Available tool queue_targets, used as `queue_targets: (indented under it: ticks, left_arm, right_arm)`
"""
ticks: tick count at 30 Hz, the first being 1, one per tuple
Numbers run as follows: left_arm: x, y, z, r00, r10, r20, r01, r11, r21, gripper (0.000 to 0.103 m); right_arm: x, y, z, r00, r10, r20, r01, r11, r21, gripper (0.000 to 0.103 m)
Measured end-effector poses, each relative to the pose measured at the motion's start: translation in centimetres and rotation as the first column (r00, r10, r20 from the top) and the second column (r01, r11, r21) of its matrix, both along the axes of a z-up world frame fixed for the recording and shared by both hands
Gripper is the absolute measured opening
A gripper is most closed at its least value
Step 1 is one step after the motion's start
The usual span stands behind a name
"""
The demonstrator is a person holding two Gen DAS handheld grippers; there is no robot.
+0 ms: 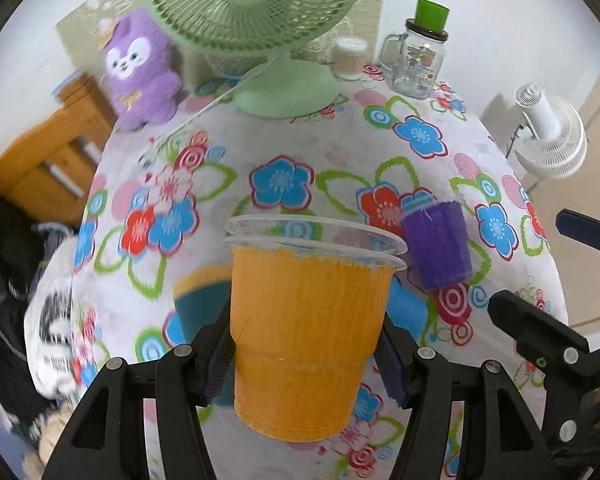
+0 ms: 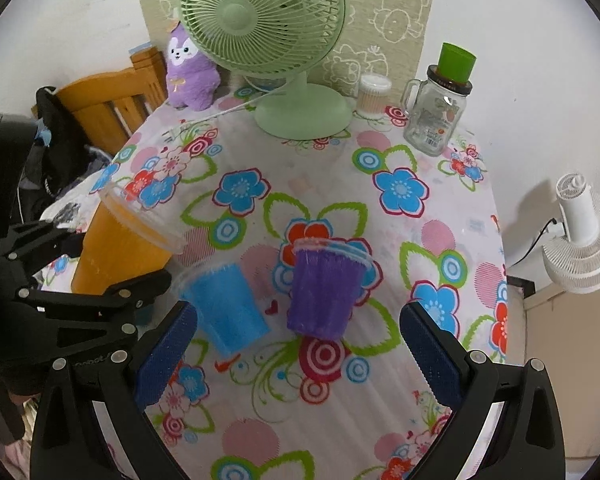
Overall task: Flip cup upside down
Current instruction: 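Lift the orange cup with the left gripper off the table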
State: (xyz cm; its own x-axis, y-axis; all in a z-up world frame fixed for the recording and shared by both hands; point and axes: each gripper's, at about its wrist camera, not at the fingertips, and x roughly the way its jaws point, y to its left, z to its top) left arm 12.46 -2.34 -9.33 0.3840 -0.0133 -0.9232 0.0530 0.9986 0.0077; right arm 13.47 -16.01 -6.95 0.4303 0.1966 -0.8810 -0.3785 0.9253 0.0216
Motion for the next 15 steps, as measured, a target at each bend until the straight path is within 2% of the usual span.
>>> queue_targets:
  ticks: [9,15]
  left_arm:
    - [-2.9,-1.1,-1.0,0.988,0.155,-0.022,-0.156,0.987,-0.043,0.064]
    - [-4.7,-2.1,-3.3,0.971,0.233,-0.054,-0.236,0.97,-0.064,0.064]
  right_arm:
    - [-1.9,-2.0,-0.6,0.999,0.044,-0.005,-0.045,0.999,-0.004,0.102]
    - [-2.6,-2.7,-2.3,0.998,0.059,-0.007,-0.059,0.998,-0.025,0.102]
